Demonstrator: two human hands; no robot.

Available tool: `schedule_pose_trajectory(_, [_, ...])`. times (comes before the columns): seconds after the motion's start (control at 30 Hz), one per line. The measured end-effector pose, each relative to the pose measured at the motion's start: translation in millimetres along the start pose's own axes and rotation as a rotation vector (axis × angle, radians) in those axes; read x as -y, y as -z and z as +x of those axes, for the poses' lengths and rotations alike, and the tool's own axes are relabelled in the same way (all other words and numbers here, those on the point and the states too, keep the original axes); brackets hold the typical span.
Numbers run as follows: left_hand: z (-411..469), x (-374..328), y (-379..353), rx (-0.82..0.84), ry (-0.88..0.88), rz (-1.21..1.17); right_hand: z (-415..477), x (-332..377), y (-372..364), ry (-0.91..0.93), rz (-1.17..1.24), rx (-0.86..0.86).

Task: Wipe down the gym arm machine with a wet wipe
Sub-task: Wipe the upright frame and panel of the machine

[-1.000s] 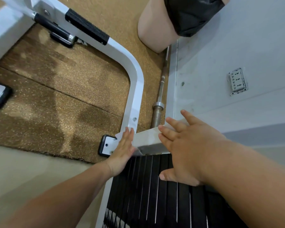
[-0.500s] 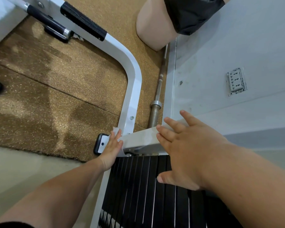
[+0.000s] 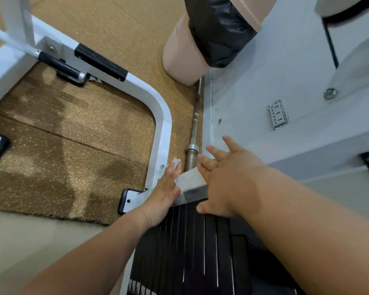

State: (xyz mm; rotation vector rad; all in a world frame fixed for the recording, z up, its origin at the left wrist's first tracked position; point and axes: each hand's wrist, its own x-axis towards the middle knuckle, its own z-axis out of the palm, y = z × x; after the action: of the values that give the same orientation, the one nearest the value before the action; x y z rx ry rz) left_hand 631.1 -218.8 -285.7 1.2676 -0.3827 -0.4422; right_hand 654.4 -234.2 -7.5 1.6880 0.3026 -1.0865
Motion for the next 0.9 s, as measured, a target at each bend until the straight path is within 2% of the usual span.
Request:
schedule_pose_trajectory(0.1, [16, -17, -10, -0.013, -0.012, 0.087, -27, -14, 0, -0.155, 0.03, -0.008])
schedule_pose_trajectory(0.2, [21, -39, -25, 0.045, -0.085, 0.197, -70, -21, 0, -0.302, 0.105, -0.055])
schedule_pose_trajectory(0.23, [17, -65, -28, 0.012, -0.107, 0.266, -86, -24, -1, -0.364, 0.129, -0.09])
schedule_pose_trajectory(0.3, [10, -119, -35, -0.073, -0.129, 0.234, -120, -32, -4, -0.479, 0.182, -0.176])
schedule_pose_trajectory(0.4, [-5, -168, -42, 0.027, -0.32, 0.272, -158, -34, -12, -0.617, 0.333, -0.307])
schedule_pose_trajectory(0.53, [-4, -220, -52, 0.061, -0.503, 0.357, -180, -23, -25, -0.671, 0.539, -0.398])
schedule_pose_trajectory(0.63, [-7, -252, -58, 0.128, -0.56, 0.268, -182, -20, -28, -0.679, 0.63, -0.481])
schedule_pose_trajectory(0.7, [1, -265, -59, 0.152, -0.549, 0.24, -184, -23, -28, -0.739, 0.694, -0.633])
schedule_pose_trajectory(0.77, [10, -277, -65, 0.084, -0.63, 0.421, -189, -29, -26, -0.844, 0.802, -0.85])
schedule_pose_trajectory(0.83, [14, -291, -72, 0.073, -0.65, 0.481, -194, -36, -29, -0.909, 0.861, -0.874])
schedule_pose_trajectory(0.9, [9, -306, -74, 0.093, -0.61, 0.423, -190, -40, -38, -0.836, 0.936, -0.948])
